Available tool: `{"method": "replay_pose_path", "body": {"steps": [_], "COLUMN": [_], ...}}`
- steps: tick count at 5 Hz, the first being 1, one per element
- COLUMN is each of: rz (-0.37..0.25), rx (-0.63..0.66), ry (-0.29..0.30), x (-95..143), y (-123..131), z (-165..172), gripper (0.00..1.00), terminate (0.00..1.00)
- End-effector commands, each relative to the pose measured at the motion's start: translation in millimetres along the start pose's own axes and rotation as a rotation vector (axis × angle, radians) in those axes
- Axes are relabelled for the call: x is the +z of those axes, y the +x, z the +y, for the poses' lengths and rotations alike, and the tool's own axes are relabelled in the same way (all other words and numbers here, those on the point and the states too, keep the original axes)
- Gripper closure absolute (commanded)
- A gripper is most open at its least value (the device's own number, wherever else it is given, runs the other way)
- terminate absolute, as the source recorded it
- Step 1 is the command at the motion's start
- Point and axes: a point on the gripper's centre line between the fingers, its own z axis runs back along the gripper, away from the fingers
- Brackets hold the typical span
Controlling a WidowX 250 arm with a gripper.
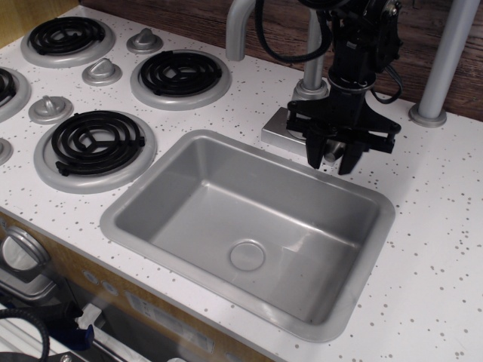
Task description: Lever vertical to front
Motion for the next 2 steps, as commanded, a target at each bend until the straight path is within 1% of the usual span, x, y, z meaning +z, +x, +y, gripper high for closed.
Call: {"method": "replay_pose_path", "body": {"steps": [1, 2], "rz": [-0.024, -0.015], "rx": [0.015, 0.043], "ry": [-0.002, 0.040], "x": [23, 39], "y": [1, -6], "z": [-4, -4], "gripper": [0.00, 0.00], "terminate": [0.00, 1.00]}}
